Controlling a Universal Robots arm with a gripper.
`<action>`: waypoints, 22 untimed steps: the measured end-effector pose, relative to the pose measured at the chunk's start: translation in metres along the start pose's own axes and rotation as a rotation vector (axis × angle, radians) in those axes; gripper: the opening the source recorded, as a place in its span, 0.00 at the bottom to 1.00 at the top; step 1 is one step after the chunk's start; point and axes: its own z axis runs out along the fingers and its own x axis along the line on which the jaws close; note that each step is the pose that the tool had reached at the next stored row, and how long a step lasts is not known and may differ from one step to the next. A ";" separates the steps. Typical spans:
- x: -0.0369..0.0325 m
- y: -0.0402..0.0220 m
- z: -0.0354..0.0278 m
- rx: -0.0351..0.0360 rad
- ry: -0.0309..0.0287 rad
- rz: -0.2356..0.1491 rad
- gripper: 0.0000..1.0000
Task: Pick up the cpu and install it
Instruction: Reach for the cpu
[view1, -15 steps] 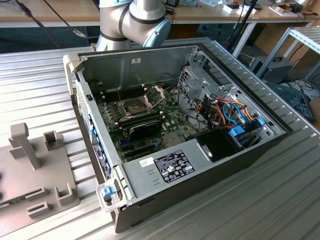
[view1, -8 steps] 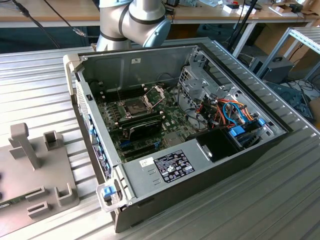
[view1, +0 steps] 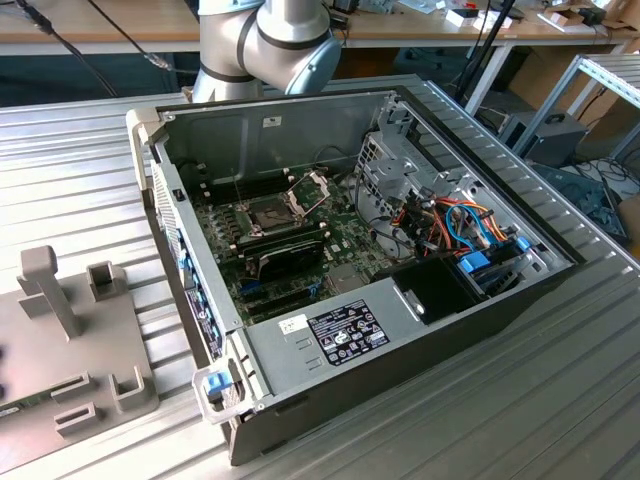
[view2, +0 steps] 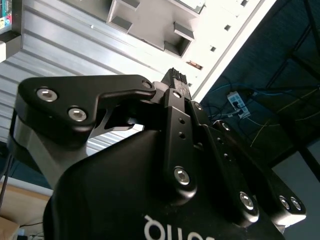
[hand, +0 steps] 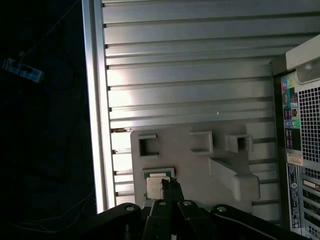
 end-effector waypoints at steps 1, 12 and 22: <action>0.0013 -0.0001 0.0000 0.0000 0.0000 0.000 0.11; 0.0100 -0.0009 0.0000 -0.0001 0.0000 0.000 0.11; 0.0092 -0.0123 -0.0001 0.0000 0.0002 0.000 0.11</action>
